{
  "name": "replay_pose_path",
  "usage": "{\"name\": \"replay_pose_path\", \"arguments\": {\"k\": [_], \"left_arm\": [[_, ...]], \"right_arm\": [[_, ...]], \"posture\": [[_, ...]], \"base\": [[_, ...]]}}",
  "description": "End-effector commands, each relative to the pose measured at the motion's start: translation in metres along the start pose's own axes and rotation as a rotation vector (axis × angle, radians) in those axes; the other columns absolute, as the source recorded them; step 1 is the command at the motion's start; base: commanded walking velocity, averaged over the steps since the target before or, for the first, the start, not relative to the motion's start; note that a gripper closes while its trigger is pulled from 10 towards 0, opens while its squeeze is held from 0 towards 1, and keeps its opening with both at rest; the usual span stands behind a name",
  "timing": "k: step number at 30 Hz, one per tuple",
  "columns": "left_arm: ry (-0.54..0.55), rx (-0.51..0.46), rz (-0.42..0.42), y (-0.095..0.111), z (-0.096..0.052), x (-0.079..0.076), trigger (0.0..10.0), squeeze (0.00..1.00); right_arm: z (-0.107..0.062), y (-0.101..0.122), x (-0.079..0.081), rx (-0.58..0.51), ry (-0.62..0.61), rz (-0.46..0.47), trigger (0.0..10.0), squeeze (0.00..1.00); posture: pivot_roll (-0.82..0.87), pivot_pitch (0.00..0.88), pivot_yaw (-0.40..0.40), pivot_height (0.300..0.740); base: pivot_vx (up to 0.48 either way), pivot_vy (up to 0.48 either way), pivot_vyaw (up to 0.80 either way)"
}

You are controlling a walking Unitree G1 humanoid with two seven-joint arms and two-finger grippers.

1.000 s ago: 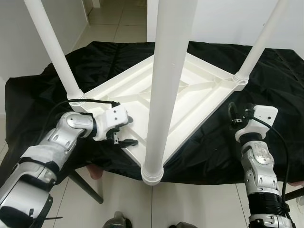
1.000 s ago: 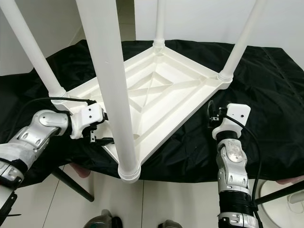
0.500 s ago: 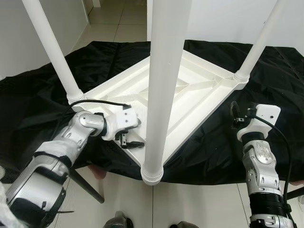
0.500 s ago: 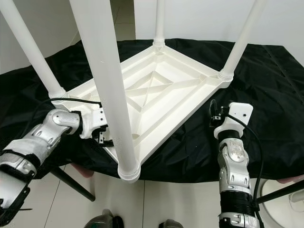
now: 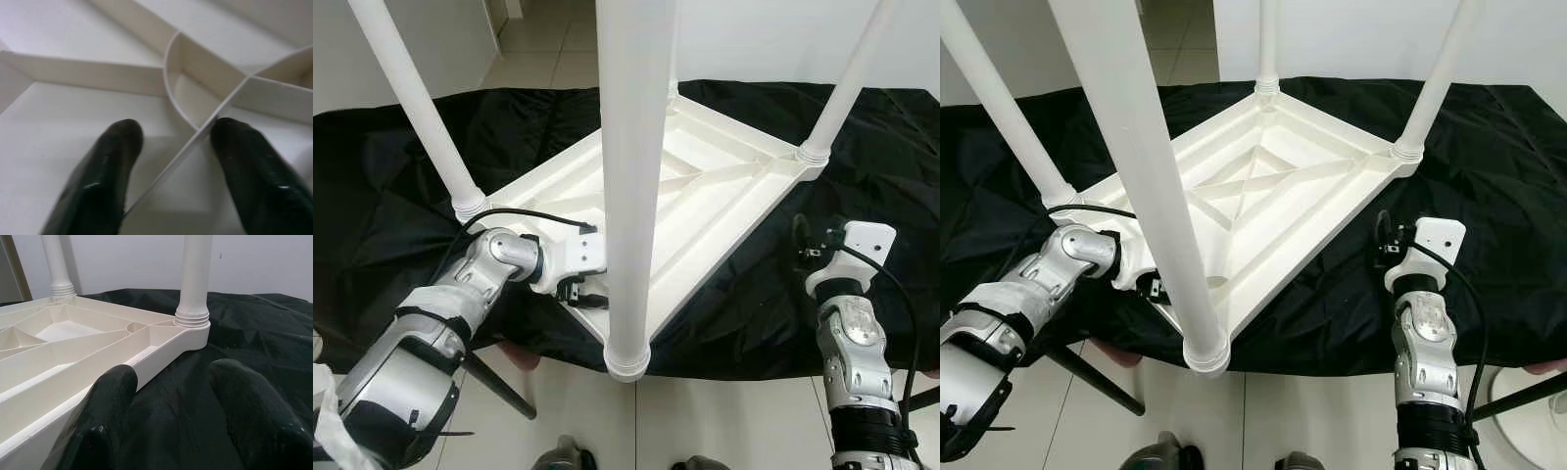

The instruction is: Building children table

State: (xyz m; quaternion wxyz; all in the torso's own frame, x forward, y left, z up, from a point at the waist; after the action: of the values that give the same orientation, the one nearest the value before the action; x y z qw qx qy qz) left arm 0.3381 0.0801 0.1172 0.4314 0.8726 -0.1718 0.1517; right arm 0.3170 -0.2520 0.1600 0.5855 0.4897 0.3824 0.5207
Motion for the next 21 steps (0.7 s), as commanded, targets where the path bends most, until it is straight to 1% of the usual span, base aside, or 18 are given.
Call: {"name": "replay_pose_path", "arguments": {"k": [1,9,12,17,20,21], "left_arm": [[-0.091,0.004,-0.013,-0.005,0.000,-0.010,0.0,0.00],[-0.104,-0.002,-0.011,-0.006,-0.001,-0.012,0.0,0.00],[-0.118,-0.017,-0.018,-0.005,0.002,-0.016,0.0,0.00],[-0.122,-0.024,-0.024,-0.005,0.004,-0.019,0.0,0.00],[-0.090,-0.037,-0.044,-0.005,0.007,-0.018,0.0,0.00],[-0.061,-0.037,-0.060,-0.005,0.009,-0.016,0.0,0.00]], "right_arm": [[-0.002,-0.003,0.000,0.016,-0.008,-0.003,10.0,0.00],[-0.002,-0.004,0.000,0.019,-0.008,-0.005,10.0,0.00],[-0.003,-0.004,0.001,0.021,-0.006,-0.006,10.0,0.00],[-0.003,-0.004,0.001,0.022,-0.006,-0.006,10.0,0.00],[-0.003,-0.004,0.001,0.022,-0.008,-0.006,10.0,0.00],[-0.003,-0.004,0.001,0.021,-0.009,-0.006,10.0,0.00]], "posture": [[-0.06,0.032,0.100,0.740],[-0.06,0.027,0.100,0.740],[-0.06,0.027,0.100,0.740],[-0.06,0.027,0.100,0.740],[-0.06,0.023,0.100,0.740],[-0.06,0.019,0.101,0.740]], "base": [[0.000,0.000,0.00],[0.000,0.000,0.00],[0.000,0.000,0.00],[0.000,0.000,0.00],[0.000,0.000,0.00],[0.000,0.000,0.00]]}}
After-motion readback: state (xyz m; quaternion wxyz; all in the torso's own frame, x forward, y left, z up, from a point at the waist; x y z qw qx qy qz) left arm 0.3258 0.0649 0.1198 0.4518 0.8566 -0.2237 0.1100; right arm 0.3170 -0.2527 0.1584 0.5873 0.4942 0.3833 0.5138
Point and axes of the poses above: a point about 5 cm out from each wrist's last joint towards the gripper, its own z axis pointing out of the wrist towards the gripper, its own y axis along the axis of the wrist's last joint, x = y × z, the point moved 3 cm from there along z, pointing out of the wrist towards the gripper, and after that the axes turned 7 degrees about z, right-handed, at the moved point
